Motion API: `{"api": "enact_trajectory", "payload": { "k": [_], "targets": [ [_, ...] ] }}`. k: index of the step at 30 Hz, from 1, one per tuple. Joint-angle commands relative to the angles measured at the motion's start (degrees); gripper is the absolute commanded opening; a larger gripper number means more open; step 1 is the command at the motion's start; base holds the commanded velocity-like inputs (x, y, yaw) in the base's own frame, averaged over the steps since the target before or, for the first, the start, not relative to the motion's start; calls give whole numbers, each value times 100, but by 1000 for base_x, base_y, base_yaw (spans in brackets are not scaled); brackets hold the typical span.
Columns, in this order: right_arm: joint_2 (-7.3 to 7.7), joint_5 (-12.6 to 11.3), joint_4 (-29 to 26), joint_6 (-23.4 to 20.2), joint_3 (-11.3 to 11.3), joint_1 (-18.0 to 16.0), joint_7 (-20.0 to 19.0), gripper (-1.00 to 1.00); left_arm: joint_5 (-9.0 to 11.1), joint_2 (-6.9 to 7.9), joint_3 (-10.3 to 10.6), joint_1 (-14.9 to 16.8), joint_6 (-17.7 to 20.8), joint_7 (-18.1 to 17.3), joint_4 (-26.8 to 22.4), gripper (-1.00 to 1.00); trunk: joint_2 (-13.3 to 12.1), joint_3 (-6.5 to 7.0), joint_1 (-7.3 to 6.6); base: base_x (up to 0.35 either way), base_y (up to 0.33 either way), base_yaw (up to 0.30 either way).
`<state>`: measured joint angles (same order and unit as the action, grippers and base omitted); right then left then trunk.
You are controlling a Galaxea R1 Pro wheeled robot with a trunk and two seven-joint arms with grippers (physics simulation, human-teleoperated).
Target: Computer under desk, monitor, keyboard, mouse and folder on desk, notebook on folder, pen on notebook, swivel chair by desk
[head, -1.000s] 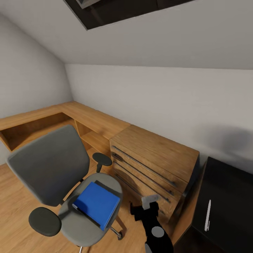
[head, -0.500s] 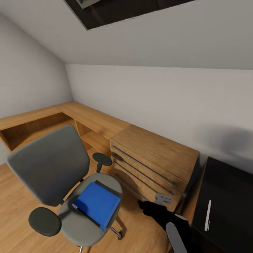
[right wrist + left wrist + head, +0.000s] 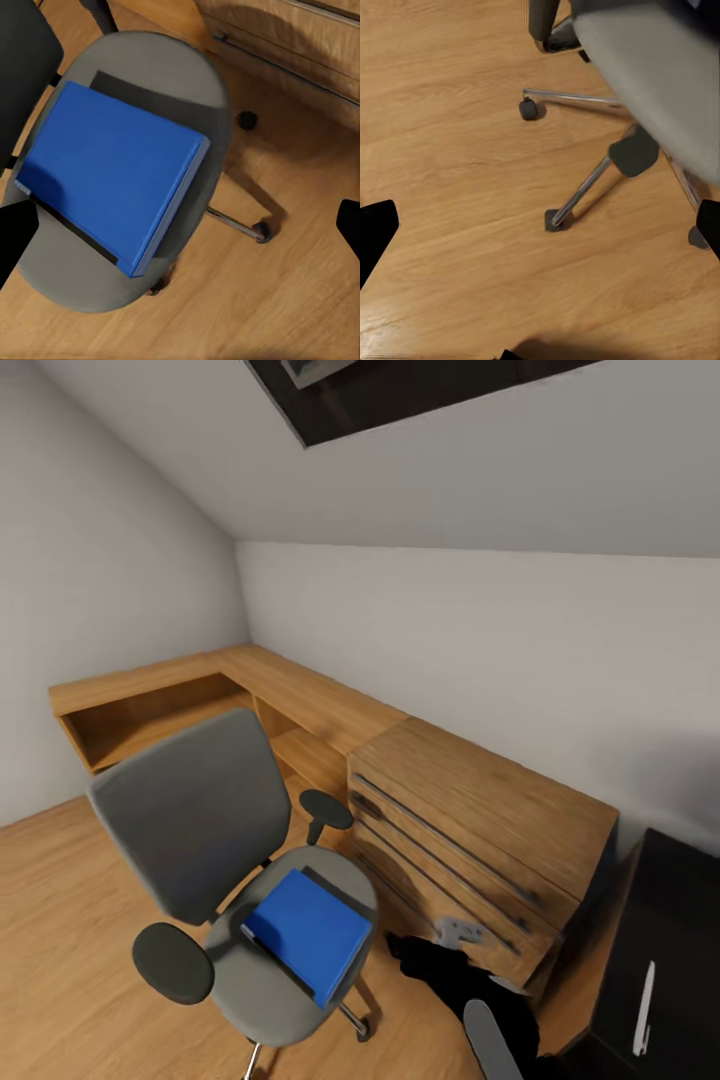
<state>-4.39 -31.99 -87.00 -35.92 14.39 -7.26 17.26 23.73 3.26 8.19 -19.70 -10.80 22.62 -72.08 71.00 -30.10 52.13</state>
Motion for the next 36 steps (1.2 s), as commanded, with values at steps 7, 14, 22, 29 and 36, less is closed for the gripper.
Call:
{"api": "enact_trajectory", "payload": {
  "k": [7,14,22,29,36],
  "targets": [
    [-7,587,100,257,259,-3,65,100,60,8,24,1,-36,31,0,100,3,-5,0,0,0,286],
    [-5,924,135,479,536,-3,89,100,58,8,24,1,-40,32,0,100,3,-5,0,0,0,287],
    [-1,957,146,627,563,-3,109,100,55,8,24,1,-44,32,0,100,3,-5,0,0,0,287],
    [20,959,129,638,562,-3,111,100,53,8,25,1,-45,25,0,100,3,-5,0,0,0,287],
    [72,965,94,637,540,-3,84,100,49,11,18,1,-43,26,-9,100,3,-6,0,0,0,130]
  ]
}}
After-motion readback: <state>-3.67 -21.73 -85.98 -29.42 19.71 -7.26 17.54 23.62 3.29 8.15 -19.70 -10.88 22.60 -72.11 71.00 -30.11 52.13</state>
